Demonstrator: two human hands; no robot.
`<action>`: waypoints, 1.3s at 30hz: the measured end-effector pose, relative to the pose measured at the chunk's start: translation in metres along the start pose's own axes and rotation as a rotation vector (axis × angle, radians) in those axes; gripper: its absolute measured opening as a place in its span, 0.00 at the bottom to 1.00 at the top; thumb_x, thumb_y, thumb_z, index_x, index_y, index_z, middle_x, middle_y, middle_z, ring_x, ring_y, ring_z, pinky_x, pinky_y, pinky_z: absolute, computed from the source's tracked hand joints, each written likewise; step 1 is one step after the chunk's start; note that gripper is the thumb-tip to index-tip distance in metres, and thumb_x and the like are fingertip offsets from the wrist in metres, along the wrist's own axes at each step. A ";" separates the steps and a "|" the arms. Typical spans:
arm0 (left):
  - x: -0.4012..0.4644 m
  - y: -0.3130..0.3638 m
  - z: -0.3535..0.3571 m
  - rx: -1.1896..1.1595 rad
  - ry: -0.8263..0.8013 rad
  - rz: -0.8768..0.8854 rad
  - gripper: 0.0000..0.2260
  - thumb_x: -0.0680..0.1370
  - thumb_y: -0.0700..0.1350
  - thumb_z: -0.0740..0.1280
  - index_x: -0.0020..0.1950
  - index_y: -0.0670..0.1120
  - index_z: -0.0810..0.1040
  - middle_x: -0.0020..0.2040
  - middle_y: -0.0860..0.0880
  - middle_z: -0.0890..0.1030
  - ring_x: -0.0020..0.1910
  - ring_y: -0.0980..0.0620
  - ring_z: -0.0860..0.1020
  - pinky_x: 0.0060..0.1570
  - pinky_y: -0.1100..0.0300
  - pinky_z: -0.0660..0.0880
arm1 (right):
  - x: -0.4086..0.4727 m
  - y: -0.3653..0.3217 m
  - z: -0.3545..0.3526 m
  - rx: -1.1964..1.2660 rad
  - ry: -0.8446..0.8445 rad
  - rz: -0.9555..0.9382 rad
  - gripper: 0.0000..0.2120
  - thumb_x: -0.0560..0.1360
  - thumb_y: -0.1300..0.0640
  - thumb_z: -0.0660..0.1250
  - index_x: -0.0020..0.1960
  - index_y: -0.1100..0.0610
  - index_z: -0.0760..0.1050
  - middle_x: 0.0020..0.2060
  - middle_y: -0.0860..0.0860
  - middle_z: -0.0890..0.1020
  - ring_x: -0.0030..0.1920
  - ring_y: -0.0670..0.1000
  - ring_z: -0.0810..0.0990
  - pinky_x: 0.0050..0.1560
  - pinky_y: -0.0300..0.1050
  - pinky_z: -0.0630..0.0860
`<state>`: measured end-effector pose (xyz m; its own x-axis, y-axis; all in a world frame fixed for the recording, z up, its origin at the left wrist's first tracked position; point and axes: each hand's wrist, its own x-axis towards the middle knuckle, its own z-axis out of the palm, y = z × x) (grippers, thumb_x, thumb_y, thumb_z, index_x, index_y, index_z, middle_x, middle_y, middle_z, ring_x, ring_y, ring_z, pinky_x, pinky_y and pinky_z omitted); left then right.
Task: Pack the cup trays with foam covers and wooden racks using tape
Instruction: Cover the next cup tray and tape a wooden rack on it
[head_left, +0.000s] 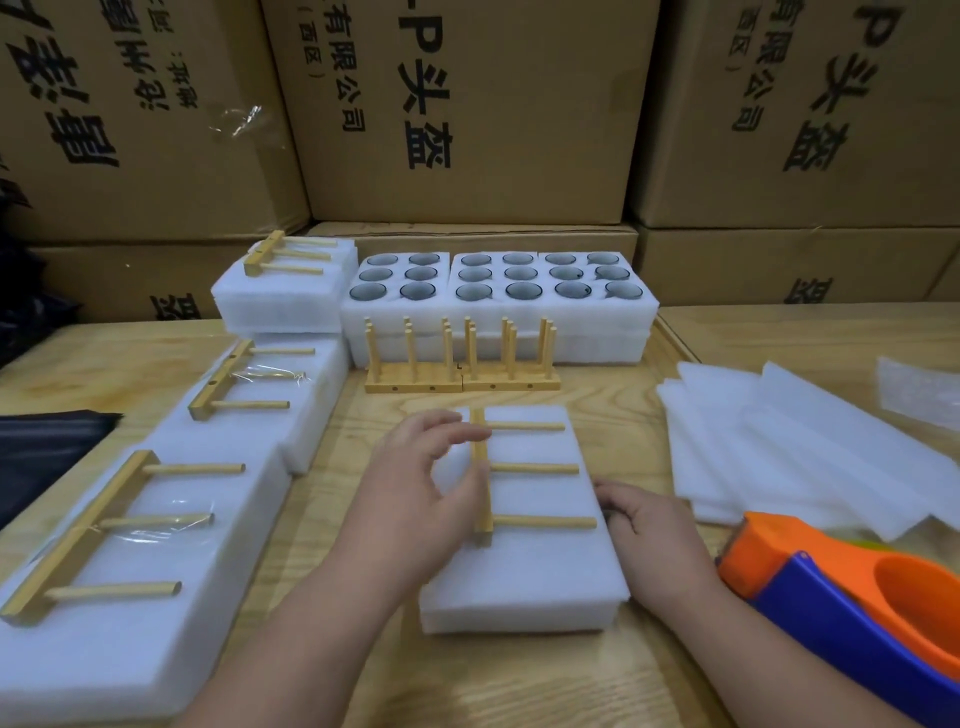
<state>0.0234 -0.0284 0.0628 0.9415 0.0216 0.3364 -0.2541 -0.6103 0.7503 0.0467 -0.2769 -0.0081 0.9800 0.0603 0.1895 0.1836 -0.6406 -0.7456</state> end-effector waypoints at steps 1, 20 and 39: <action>0.005 0.006 0.002 0.086 -0.077 0.019 0.10 0.75 0.56 0.68 0.56 0.66 0.80 0.67 0.64 0.71 0.69 0.62 0.68 0.67 0.59 0.66 | 0.000 -0.001 0.000 0.001 -0.003 0.002 0.26 0.73 0.66 0.60 0.55 0.38 0.83 0.51 0.34 0.85 0.54 0.37 0.82 0.57 0.44 0.80; 0.015 0.023 0.018 0.366 -0.150 -0.165 0.09 0.75 0.56 0.67 0.55 0.61 0.80 0.58 0.62 0.73 0.60 0.57 0.74 0.51 0.63 0.68 | -0.005 -0.029 -0.009 0.106 0.020 0.189 0.24 0.75 0.70 0.58 0.53 0.47 0.85 0.52 0.41 0.85 0.64 0.42 0.79 0.62 0.39 0.74; -0.079 -0.036 -0.011 -0.489 0.446 -0.406 0.12 0.84 0.35 0.59 0.48 0.37 0.82 0.36 0.47 0.84 0.30 0.62 0.78 0.30 0.72 0.71 | -0.094 0.016 -0.156 -1.027 -0.189 0.344 0.36 0.50 0.13 0.43 0.42 0.38 0.65 0.36 0.38 0.76 0.37 0.37 0.72 0.46 0.41 0.65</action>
<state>-0.0438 0.0006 0.0150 0.8298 0.5489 0.1007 -0.0748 -0.0694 0.9948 -0.0550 -0.4122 0.0621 0.9786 -0.1834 -0.0932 -0.1667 -0.9724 0.1634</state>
